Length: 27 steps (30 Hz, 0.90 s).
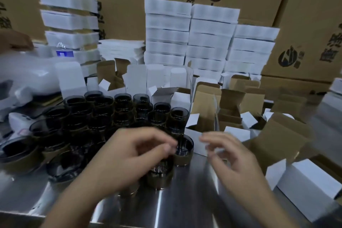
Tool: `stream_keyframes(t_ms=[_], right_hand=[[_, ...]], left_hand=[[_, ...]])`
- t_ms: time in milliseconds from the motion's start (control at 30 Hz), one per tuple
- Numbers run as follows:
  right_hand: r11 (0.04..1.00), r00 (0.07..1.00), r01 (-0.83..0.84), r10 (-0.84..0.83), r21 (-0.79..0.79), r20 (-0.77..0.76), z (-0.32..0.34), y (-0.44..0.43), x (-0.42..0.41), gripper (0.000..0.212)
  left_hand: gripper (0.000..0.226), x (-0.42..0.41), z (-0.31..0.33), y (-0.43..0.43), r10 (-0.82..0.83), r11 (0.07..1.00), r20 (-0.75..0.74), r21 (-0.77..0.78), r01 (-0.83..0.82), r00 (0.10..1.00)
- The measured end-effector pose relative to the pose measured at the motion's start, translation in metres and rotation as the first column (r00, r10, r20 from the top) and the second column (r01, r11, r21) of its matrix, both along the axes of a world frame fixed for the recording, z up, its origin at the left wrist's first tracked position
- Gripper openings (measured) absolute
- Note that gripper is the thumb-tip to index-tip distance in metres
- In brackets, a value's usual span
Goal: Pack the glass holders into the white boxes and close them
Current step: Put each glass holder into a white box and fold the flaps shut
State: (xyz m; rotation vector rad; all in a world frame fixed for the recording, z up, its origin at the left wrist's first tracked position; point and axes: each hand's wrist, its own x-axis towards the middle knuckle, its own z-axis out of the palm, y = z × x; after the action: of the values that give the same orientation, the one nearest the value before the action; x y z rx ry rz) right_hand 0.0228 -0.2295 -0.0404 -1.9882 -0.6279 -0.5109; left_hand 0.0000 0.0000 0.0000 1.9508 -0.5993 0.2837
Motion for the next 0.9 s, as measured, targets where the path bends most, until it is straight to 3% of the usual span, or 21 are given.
stream_keyframes(t_ms=[67, 200, 267, 333, 400, 633, 900], right_hand=[[0.971, 0.958, 0.240, -0.239, 0.012, 0.156, -0.006, 0.020, 0.015, 0.035], [0.956, 0.912, 0.292, -0.284, 0.018, 0.297, -0.032, 0.041, 0.032, 0.021], [0.966, 0.908, 0.260, -0.250, 0.016, 0.336, -0.039, 0.041, 0.037, 0.025], [0.967, 0.902, 0.252, -0.242, 0.018, 0.358, -0.041, 0.039, 0.041, 0.025], [0.970, 0.901, 0.244, -0.233, 0.016, 0.367, -0.045, 0.036, 0.044, 0.025], [0.973, 0.896, 0.231, -0.210, -0.007, 0.392, -0.051, 0.037, 0.045, 0.024], [0.964, 0.886, 0.265, -0.248, 0.012, 0.392, -0.049, 0.035, 0.046, 0.025]], left_hand=[[0.016, 0.030, 0.003, -0.019, 0.100, 0.987, 0.054, 0.124, -0.106, 0.993], [0.042, 0.092, 0.005, -0.057, 0.260, 0.880, 0.076, 0.392, -0.269, 0.963], [0.072, 0.121, 0.006, -0.067, 0.232, 0.833, 0.000, 0.517, -0.199, 0.973], [0.102, 0.144, 0.004, -0.071, 0.158, 0.787, -0.173, 0.616, -0.018, 0.972], [0.116, 0.160, -0.001, -0.070, 0.141, 0.736, -0.280, 0.671, 0.088, 0.950], [0.132, 0.174, -0.022, -0.064, 0.021, 0.866, -0.345, 0.475, 0.155, 0.938], [0.130, 0.177, -0.028, -0.064, -0.048, 0.909, -0.348, 0.374, 0.186, 0.936]])
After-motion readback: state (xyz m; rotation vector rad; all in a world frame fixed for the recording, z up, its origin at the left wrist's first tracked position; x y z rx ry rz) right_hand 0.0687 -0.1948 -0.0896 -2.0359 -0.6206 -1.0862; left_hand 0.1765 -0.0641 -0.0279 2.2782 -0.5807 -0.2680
